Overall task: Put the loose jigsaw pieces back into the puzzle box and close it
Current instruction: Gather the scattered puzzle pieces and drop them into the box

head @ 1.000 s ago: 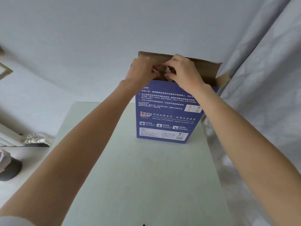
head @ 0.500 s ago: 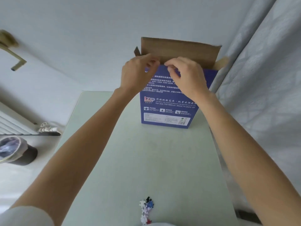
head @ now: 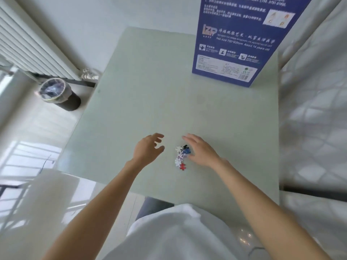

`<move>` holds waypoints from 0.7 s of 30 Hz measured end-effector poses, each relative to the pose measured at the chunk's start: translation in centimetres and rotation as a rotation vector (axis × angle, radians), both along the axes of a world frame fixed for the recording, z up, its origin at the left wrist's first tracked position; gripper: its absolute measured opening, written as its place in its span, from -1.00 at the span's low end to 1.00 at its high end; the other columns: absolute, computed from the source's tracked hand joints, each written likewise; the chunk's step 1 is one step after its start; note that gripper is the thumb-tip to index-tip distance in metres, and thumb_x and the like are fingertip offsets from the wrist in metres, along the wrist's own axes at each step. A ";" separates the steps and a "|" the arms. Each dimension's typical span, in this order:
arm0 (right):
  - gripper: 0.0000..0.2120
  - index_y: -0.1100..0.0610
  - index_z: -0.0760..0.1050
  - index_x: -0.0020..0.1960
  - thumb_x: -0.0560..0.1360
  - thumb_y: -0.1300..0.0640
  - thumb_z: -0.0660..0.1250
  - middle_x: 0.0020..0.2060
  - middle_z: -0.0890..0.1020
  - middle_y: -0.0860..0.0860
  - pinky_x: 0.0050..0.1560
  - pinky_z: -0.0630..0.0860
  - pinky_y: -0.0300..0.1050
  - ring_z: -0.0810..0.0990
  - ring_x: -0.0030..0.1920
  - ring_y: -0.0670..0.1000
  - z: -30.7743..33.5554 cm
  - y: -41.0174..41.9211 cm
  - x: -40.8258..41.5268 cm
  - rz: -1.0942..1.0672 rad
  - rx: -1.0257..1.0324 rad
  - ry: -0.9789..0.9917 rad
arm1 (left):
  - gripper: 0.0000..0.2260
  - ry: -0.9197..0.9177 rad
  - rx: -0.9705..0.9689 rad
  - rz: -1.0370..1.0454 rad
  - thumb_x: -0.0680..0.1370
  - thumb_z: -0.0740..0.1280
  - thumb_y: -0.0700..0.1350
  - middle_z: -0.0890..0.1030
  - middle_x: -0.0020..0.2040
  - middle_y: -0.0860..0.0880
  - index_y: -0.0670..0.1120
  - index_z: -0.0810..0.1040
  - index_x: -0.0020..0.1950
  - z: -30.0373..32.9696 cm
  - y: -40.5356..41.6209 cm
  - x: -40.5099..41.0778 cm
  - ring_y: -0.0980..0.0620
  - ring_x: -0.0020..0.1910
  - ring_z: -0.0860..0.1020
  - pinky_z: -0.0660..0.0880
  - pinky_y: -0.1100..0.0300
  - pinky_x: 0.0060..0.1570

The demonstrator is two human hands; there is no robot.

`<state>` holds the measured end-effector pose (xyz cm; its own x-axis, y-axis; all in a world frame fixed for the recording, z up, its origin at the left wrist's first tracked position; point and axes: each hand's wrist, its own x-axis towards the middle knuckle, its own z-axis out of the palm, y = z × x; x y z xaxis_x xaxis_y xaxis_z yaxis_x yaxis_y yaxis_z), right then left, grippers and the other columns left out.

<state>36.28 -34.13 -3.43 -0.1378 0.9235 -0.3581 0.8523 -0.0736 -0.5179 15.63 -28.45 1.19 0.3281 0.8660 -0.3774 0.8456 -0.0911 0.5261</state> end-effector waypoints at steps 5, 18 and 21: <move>-0.33 0.13 0.10 0.50 0.48 0.06 0.30 0.51 0.03 0.11 0.47 -0.02 0.05 -0.04 0.51 0.13 -3.7 -2.2 -3.1 0.096 0.000 -0.143 | -0.67 -0.125 -0.206 0.160 0.50 0.37 -0.09 0.60 0.05 0.02 -0.01 0.47 0.26 -3.8 -4.8 -3.2 0.09 -0.08 0.57 0.45 0.25 -0.06; -0.63 0.25 0.47 0.24 0.44 0.36 0.33 0.14 0.50 0.11 0.23 0.35 -0.17 0.44 0.16 0.13 -3.5 -7.8 -7.0 -0.234 0.244 0.059 | -0.46 -0.079 -0.068 -0.185 0.41 0.47 -0.09 0.45 0.18 -0.11 -0.11 0.40 0.35 -7.4 -7.9 -2.0 -0.08 0.06 0.50 0.45 0.12 0.12; -0.52 0.22 0.37 0.34 0.45 0.21 0.38 0.20 0.42 0.12 0.23 0.29 -0.20 0.36 0.22 0.11 -2.8 -8.1 -6.5 -0.308 0.136 0.000 | -0.54 -0.088 -0.044 -0.221 0.40 0.47 -0.12 0.47 0.14 -0.12 -0.11 0.47 0.28 -7.5 -7.5 -1.2 -0.10 0.03 0.52 0.45 0.14 0.07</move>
<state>29.83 -42.28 -6.26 0.1554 0.9610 -0.2287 0.8007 -0.2581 -0.5406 14.45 -35.99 -6.27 0.5414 0.7527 -0.3745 0.7580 -0.2444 0.6047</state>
